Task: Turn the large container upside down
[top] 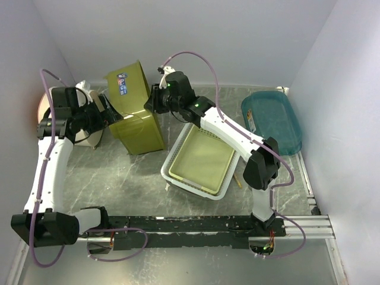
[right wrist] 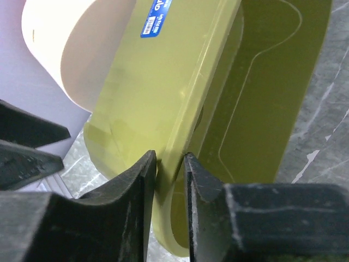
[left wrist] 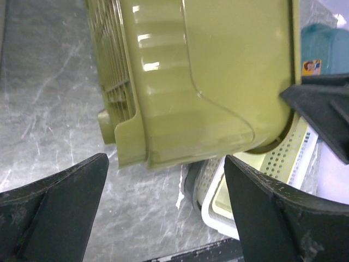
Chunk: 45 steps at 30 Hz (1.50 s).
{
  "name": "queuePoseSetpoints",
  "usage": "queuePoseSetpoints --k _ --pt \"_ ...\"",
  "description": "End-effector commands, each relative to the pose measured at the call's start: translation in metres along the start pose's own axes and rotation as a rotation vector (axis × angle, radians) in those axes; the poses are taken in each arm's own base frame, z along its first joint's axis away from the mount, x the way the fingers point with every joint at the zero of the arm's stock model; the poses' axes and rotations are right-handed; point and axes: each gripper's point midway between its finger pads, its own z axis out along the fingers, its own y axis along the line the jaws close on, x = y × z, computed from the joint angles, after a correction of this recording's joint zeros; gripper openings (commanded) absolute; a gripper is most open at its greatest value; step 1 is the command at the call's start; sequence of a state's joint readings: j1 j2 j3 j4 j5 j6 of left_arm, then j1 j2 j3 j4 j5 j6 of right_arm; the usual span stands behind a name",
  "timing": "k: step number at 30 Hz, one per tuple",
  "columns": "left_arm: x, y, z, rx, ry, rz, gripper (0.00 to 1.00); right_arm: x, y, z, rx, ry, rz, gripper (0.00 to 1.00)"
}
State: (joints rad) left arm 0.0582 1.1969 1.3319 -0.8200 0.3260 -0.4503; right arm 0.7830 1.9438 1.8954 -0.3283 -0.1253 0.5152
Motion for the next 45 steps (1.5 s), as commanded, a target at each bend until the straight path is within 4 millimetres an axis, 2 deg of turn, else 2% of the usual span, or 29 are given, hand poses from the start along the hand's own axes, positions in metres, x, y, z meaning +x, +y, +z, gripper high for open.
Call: queuePoseSetpoints --k 1,8,10,14,17,21,25,32,38,45 --pt "0.016 -0.004 0.002 0.080 0.040 -0.006 0.98 -0.002 -0.008 0.001 0.035 0.000 -0.015 0.21" --pt "0.028 -0.007 0.013 0.154 0.098 -0.041 0.96 0.004 -0.027 -0.005 0.049 -0.003 0.045 0.07" --pt "0.027 -0.014 0.012 0.202 0.091 -0.045 0.94 0.004 -0.033 -0.006 0.048 -0.001 0.062 0.05" --pt "0.023 -0.037 0.006 0.332 0.068 -0.067 0.76 0.006 -0.042 -0.007 0.034 0.002 0.103 0.03" --pt "0.022 -0.049 0.003 0.410 0.071 -0.086 0.58 0.006 -0.048 -0.008 0.019 0.001 0.136 0.02" --pt "0.020 -0.053 0.003 0.429 0.071 -0.090 0.38 0.006 -0.056 -0.007 -0.002 0.004 0.189 0.00" --pt "0.015 -0.060 0.001 0.465 0.068 -0.088 0.24 0.012 -0.061 -0.005 -0.030 0.010 0.244 0.00" --pt "-0.002 -0.071 0.001 0.516 0.032 -0.078 0.16 0.025 -0.073 -0.004 -0.063 0.000 0.378 0.00" --pt "-0.024 -0.093 0.007 0.573 -0.009 -0.054 0.13 0.044 -0.093 -0.010 -0.075 -0.032 0.543 0.00" --pt "-0.026 -0.119 0.025 0.618 0.011 -0.015 0.08 0.069 -0.106 -0.007 -0.052 -0.018 0.634 0.00"
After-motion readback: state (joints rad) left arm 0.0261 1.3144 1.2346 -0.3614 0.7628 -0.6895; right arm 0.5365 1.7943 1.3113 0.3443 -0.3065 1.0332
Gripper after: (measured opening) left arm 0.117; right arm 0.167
